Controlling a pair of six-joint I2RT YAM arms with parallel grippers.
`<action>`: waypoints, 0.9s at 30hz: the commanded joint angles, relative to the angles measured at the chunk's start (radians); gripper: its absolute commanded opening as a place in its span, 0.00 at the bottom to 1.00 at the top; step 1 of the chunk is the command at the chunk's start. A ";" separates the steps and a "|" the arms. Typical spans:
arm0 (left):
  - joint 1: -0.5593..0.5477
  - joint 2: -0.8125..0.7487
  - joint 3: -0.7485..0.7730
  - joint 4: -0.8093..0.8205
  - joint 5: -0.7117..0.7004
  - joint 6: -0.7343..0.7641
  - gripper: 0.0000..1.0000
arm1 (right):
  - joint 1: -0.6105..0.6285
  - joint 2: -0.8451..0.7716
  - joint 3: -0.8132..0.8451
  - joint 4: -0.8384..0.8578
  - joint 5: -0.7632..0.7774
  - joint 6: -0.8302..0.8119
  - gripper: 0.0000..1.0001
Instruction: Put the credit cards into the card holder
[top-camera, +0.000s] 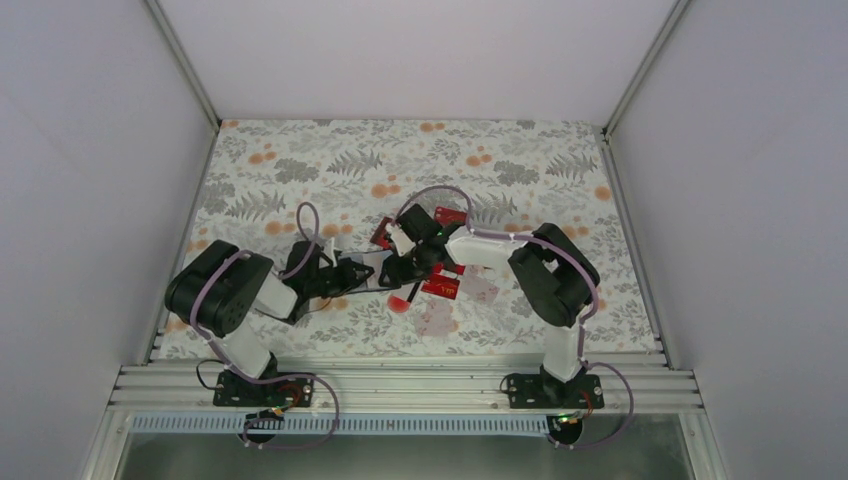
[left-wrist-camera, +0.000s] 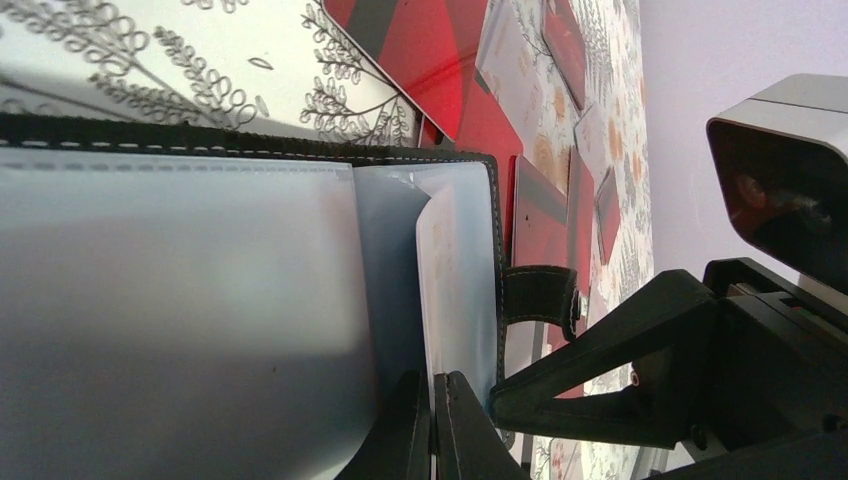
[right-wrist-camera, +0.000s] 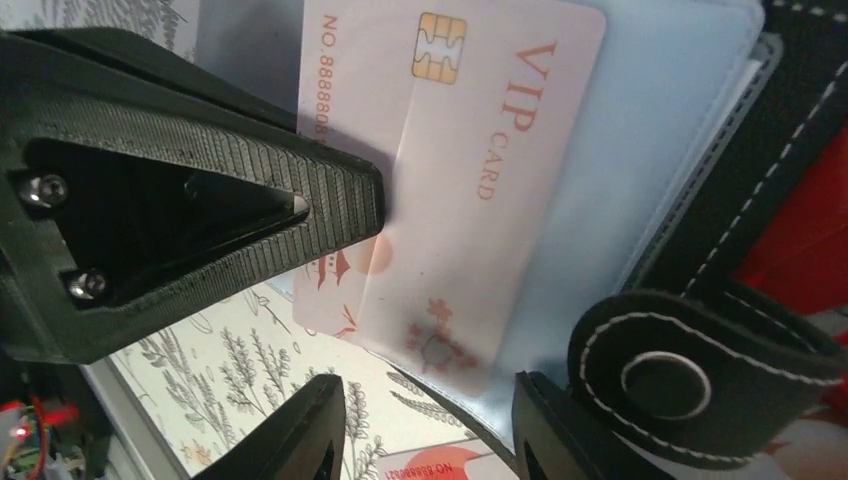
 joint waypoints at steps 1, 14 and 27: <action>-0.010 0.017 0.035 -0.182 -0.002 0.079 0.03 | -0.027 -0.013 0.017 -0.243 0.163 -0.021 0.45; -0.018 -0.072 0.223 -0.663 -0.098 0.254 0.46 | -0.084 0.022 0.080 -0.219 0.138 0.034 0.59; -0.089 0.017 0.542 -1.169 -0.310 0.361 0.48 | -0.085 0.038 0.093 -0.128 0.031 0.052 0.42</action>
